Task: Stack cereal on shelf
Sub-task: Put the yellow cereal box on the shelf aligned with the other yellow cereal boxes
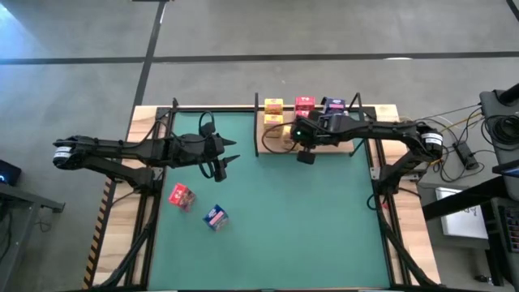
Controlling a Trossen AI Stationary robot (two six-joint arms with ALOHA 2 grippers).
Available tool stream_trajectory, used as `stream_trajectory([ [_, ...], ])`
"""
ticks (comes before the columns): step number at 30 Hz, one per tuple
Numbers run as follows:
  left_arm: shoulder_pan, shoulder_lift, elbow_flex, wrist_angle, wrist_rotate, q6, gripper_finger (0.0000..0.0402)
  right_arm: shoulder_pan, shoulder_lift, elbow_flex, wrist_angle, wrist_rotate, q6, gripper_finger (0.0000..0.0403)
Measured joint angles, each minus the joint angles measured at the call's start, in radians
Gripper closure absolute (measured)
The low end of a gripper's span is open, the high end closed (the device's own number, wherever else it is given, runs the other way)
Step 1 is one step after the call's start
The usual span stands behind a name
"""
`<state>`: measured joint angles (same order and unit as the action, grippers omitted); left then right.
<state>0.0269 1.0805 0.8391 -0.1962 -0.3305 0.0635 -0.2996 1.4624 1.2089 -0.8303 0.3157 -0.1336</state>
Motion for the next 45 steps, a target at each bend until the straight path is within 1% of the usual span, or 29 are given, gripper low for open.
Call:
stream_trajectory([
  [12,0.000,0.000,0.000,0.002,0.000,0.001,0.0209,0.000,0.001,-0.034,0.180,-0.005,-0.051,0.0390],
  [20,0.000,0.000,0.000,0.002,0.000,0.001,0.0209,0.000,0.001,-0.058,0.240,-0.007,-0.073,0.0390],
  [23,0.000,0.000,0.000,0.002,0.000,0.001,0.0209,0.000,0.001,-0.069,0.286,-0.017,-0.088,0.0390],
  [27,0.000,0.000,0.000,0.003,0.000,0.001,0.0209,0.000,0.002,-0.083,0.361,-0.062,-0.103,0.0390],
  [33,0.000,0.000,0.000,0.005,0.000,0.001,0.0209,0.000,0.004,-0.101,0.441,-0.062,-0.128,0.0390],
  [40,0.000,0.000,0.000,0.011,0.000,0.002,0.0209,0.000,0.057,-0.102,0.501,-0.061,-0.174,0.0390],
  [45,0.000,0.000,0.000,0.009,0.000,0.002,0.0209,0.000,0.073,-0.102,0.491,-0.053,-0.179,0.0390],
])
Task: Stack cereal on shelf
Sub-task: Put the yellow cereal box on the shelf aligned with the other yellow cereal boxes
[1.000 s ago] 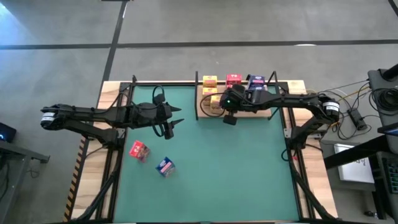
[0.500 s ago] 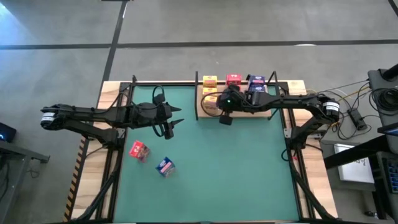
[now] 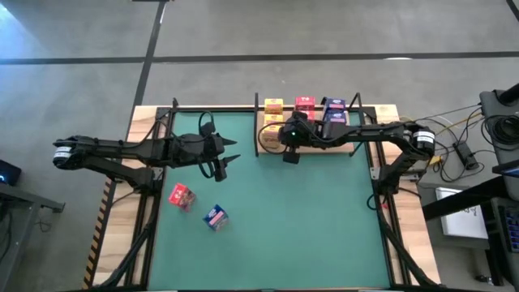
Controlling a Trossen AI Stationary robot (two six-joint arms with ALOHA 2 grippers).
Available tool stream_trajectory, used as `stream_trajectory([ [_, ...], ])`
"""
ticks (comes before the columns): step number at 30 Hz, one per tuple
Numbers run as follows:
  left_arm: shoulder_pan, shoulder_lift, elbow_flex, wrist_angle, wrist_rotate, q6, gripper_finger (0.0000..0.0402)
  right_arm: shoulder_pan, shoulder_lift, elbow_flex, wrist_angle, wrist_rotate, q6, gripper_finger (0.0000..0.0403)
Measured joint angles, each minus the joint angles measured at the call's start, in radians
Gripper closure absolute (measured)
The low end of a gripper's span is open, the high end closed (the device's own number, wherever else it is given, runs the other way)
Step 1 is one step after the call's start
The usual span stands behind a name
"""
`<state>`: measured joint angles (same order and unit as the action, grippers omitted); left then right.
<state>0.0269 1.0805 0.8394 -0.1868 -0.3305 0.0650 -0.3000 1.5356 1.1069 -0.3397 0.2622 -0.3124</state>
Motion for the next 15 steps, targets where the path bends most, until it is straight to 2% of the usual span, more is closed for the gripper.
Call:
stream_trajectory([
  [15,0.000,0.007,0.000,-0.001,0.000,-0.004,0.0209,0.026,-0.036,0.063,-0.157,-0.018,0.104,0.0390],
])
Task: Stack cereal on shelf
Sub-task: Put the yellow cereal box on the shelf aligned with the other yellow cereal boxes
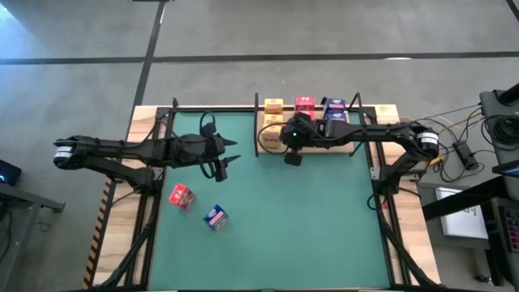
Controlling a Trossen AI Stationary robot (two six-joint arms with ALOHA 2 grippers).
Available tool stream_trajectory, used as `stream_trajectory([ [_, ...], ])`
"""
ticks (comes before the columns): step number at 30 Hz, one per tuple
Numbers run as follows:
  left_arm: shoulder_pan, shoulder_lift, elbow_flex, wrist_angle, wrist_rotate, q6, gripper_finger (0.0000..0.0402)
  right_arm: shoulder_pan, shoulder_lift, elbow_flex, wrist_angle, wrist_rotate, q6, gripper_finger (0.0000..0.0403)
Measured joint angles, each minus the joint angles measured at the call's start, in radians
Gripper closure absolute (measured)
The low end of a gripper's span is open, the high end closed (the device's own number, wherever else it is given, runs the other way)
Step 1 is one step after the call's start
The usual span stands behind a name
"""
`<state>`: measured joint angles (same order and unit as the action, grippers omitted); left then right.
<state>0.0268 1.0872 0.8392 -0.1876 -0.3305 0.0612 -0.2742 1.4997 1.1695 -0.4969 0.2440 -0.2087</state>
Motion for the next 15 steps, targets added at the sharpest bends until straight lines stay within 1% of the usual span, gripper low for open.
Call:
stream_trajectory([
  [5,0.000,0.019,0.000,0.000,0.000,0.000,0.0209,0.044,-0.006,-0.006,0.021,-0.085,0.007,0.0390],
  [9,0.000,0.024,0.000,0.001,0.000,0.002,0.0209,0.082,-0.007,-0.031,0.126,-0.088,0.026,0.0390],
  [11,0.000,0.024,0.000,0.001,0.000,0.003,0.0209,0.098,-0.007,-0.054,0.192,-0.069,0.026,0.0391],
  [15,0.000,0.024,0.000,0.001,0.000,0.007,0.0209,0.115,-0.007,-0.100,0.290,0.072,0.010,0.0391],
])
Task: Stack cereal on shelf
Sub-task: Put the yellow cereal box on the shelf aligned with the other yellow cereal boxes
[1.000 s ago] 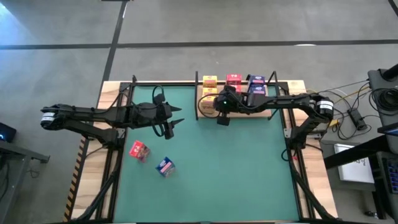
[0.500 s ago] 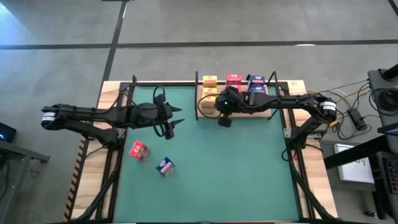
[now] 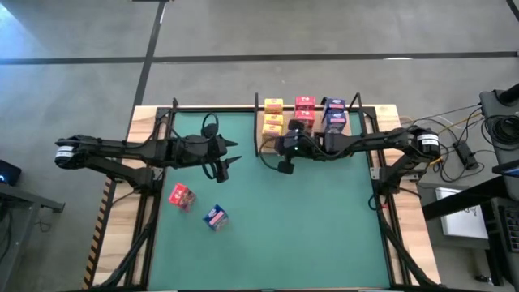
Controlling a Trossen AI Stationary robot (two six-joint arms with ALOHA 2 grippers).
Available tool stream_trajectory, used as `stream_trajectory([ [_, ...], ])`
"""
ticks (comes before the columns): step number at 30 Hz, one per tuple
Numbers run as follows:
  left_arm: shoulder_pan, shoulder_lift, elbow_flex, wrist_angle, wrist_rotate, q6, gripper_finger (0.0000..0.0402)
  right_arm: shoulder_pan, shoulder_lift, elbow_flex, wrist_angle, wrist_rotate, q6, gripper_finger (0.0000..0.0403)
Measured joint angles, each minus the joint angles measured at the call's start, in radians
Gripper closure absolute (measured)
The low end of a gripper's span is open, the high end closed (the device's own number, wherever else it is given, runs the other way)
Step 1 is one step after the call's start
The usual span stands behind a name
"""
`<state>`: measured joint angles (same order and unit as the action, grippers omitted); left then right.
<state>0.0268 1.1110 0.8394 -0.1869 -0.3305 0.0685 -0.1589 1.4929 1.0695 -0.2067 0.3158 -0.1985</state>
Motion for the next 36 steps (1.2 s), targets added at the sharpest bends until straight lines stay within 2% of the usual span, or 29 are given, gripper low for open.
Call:
stream_trajectory([
  [12,0.000,0.000,0.000,0.001,0.000,0.004,0.0209,-0.001,0.000,-0.020,0.001,0.115,-0.001,0.0391],
  [20,0.000,0.000,0.000,0.001,0.000,0.004,0.0209,0.001,-0.008,-0.016,-0.004,0.103,-0.010,0.0391],
  [25,0.000,0.000,0.000,0.001,0.000,0.004,0.0209,0.006,-0.024,-0.016,0.052,0.093,-0.014,0.0391],
  [31,0.000,0.000,0.000,0.010,0.000,0.008,0.0209,-0.016,-0.025,-0.016,0.237,-0.018,-0.059,0.0391],
  [36,0.000,0.000,0.000,0.012,0.000,0.017,0.0209,-0.074,-0.019,-0.020,0.377,-0.173,-0.056,0.0391],
])
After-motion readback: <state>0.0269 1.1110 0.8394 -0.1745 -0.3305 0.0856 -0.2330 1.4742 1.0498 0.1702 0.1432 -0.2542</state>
